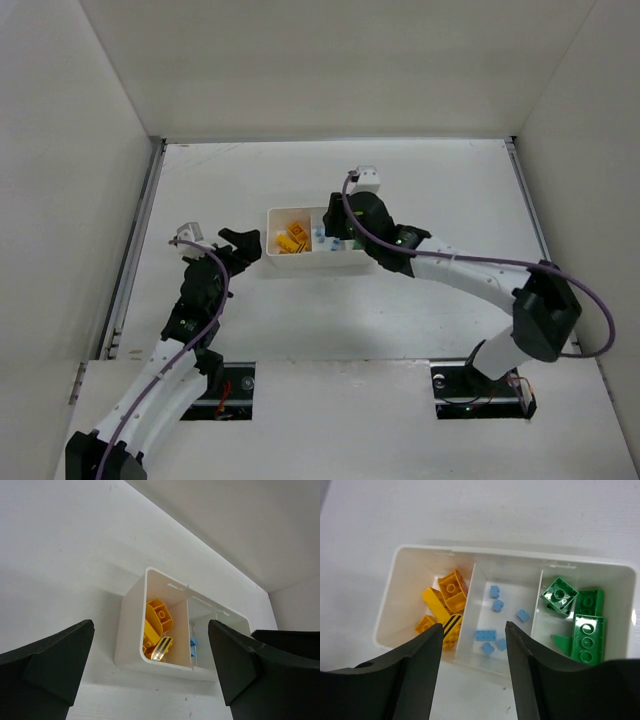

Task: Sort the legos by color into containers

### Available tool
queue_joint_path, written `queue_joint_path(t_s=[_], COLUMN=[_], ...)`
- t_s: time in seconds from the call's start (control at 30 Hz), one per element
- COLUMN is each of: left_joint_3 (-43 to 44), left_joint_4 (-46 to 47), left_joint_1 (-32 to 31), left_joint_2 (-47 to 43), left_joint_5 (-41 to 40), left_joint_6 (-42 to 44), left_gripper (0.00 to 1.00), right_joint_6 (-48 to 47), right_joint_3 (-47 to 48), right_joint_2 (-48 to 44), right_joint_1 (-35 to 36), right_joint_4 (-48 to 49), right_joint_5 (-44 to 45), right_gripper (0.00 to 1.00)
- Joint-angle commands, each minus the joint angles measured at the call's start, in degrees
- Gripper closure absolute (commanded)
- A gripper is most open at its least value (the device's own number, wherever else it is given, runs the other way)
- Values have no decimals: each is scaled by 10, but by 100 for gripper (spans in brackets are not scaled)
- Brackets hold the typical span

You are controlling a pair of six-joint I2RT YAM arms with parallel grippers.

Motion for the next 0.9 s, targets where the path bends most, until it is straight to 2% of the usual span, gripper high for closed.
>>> queue_joint_path(t_s=[0.0,0.1,0.17,0.23,0.27,0.33,0.4,0.47,0.57,0.6,0.63,0.87], left_joint_3=[5,13,21,27,28,33,35,35,40,43,46,47], left_joint_4=[-6,-43,-81,-129,-151,-197,-231,-249,-282,-290,-295,-301], left_joint_1=[5,5,10,18,22,33,41,51,68,75,83,120], left_joint_2=[-7,-25,-38,-51,-57,-65,-73,-84,-85,-80,-73,-34], left_joint_5=[-5,-13,-22,-39,-47,-60,-61,-62,-62,-62,-63,-62], left_joint_6=[-8,-12,-14,-24,-32,-52,-61,-67,-75,-74,-72,-67], left_gripper=[0,0,0,0,0,0,0,0,0,0,0,0], right_joint_6=[-10,-10,-4,4,12,34,61,82,103,106,111,143], right_joint_3=[-36,-107,-167,-230,-257,-312,-368,-409,-458,-471,-481,-487], right_joint_2=[-82,-167,-235,-310,-343,-405,-462,-504,-555,-566,-575,-566], right_joint_1=[-1,-1,-1,-4,-9,-23,-42,-63,-91,-100,-111,-140], right_joint_4=[57,71,85,89,85,79,69,56,47,46,46,24], right_joint_5=[32,78,106,131,146,175,196,203,210,210,208,186], right_gripper=[43,49,57,74,78,81,80,67,39,10,0,0])
